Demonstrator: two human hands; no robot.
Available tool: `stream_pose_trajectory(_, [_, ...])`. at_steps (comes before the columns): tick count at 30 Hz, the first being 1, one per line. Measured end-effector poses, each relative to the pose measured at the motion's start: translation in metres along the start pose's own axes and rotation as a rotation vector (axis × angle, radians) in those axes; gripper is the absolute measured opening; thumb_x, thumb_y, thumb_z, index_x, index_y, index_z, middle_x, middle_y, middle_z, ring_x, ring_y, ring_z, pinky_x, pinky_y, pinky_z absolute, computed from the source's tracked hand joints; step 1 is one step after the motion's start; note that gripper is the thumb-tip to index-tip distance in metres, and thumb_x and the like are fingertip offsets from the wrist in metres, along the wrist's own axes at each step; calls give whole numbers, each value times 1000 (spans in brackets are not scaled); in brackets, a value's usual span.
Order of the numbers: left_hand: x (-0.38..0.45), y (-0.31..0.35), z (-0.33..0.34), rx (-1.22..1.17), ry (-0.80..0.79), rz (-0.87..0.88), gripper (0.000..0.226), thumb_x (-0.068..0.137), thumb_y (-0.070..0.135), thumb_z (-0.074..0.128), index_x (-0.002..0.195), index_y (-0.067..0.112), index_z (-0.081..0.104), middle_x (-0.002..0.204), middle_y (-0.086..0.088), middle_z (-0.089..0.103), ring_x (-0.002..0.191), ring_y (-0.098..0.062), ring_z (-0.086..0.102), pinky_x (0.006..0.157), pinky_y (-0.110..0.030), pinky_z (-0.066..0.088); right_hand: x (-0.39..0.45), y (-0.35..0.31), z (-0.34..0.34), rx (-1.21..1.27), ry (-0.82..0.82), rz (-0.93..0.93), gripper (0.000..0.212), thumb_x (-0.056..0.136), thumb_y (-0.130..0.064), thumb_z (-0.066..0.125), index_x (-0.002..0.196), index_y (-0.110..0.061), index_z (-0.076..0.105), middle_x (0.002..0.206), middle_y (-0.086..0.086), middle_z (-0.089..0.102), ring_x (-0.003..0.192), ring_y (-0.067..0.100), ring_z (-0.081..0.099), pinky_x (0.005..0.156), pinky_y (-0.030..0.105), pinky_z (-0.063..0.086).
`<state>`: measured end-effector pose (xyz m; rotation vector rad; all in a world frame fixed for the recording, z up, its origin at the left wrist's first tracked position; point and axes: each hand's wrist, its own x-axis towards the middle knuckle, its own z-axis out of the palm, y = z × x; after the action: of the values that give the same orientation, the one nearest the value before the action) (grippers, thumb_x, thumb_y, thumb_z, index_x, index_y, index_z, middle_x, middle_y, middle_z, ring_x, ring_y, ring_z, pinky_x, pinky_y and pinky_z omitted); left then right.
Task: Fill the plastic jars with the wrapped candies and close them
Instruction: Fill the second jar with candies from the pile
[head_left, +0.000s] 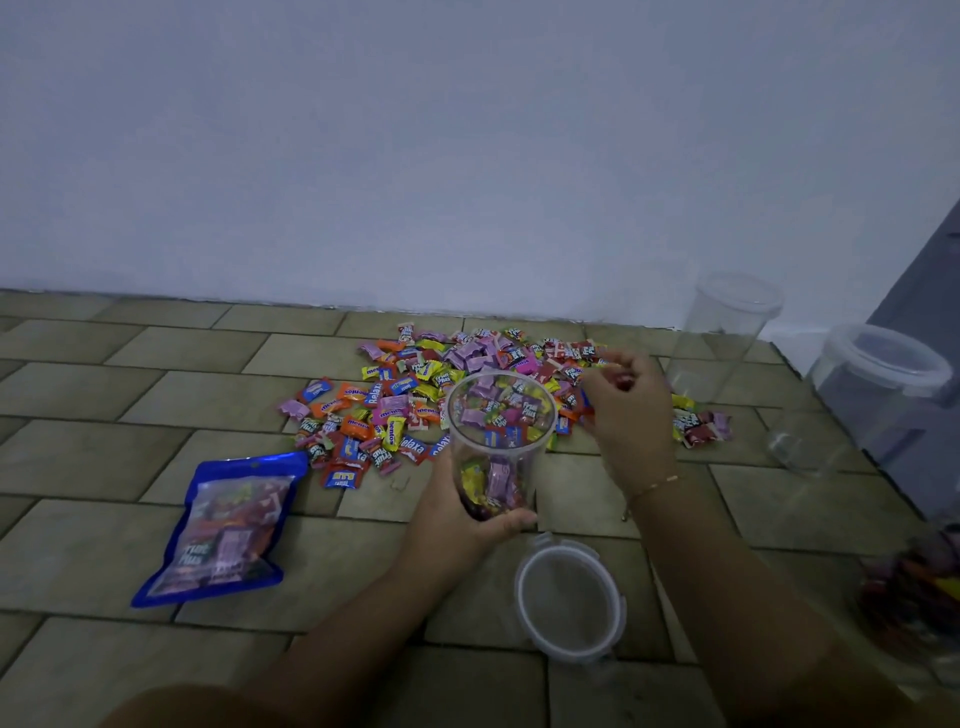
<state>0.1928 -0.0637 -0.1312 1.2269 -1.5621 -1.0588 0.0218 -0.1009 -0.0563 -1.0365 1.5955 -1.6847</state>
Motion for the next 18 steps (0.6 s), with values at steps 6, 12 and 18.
stream_pose_trajectory(6, [0,-2,0,10,0,-4,74,52,35,91,107,42,43,113,20,57,100,15,54,78,-3,43,-18,-56,32,270,-80,-125,22,89,-5,59,86,-27,58,71,-6,53,68,19,50,64,36,48])
stream_pose_trajectory(12, [2,-6,0,3,-19,-12,89,50,39,92,123,35,41,116,20,57,104,7,57,86,-12,47,-26,-54,35,375,-71,-58,18,89,1,56,87,-17,56,60,-6,60,50,14,56,53,30,50])
stream_pose_trajectory(18, [2,-7,0,1,-22,-15,90,47,45,90,122,32,42,116,15,61,101,5,60,85,-17,51,-35,-45,36,337,-86,-131,15,87,2,57,86,-13,57,55,-3,62,54,17,62,64,32,54])
